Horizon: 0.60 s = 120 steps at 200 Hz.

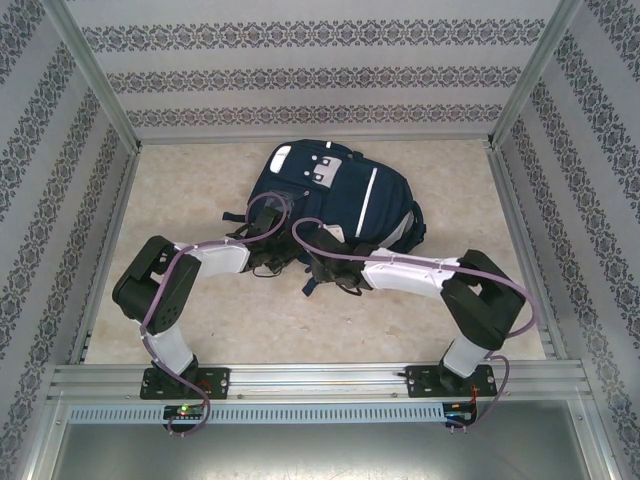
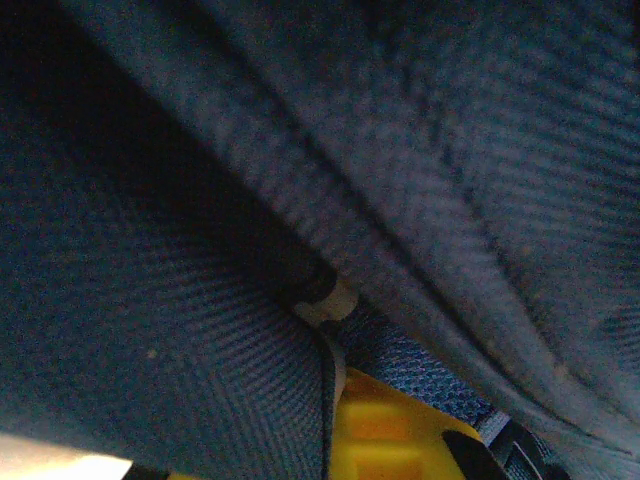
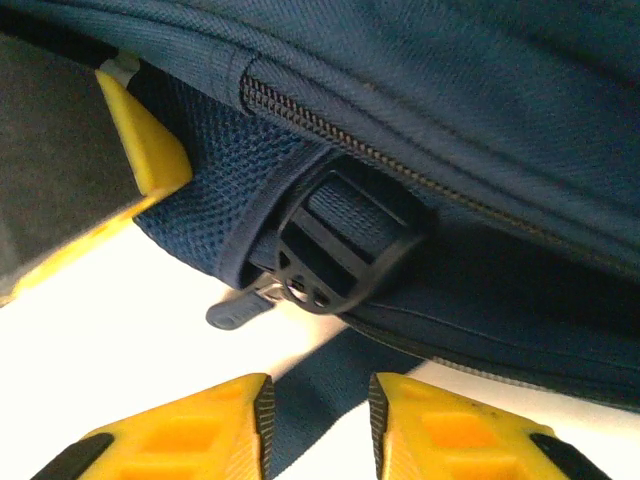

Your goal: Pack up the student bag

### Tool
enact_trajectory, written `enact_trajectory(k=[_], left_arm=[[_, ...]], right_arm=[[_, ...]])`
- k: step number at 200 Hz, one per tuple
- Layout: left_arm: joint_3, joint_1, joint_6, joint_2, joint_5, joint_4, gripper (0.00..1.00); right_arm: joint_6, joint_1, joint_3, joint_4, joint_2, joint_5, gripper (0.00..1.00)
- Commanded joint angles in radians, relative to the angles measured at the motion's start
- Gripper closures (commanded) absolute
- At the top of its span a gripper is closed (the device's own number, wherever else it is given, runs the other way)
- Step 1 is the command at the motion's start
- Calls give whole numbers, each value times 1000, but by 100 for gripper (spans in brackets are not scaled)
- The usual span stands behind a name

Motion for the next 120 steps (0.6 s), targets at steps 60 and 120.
enact_trajectory(k=[60, 120], left_arm=[[32, -18, 30, 43, 20, -12, 100], [31, -17, 41, 37, 40, -19, 100]], right_arm=[[288, -15, 55, 126, 146, -40, 65], [367, -29, 85, 106, 226, 21, 66]])
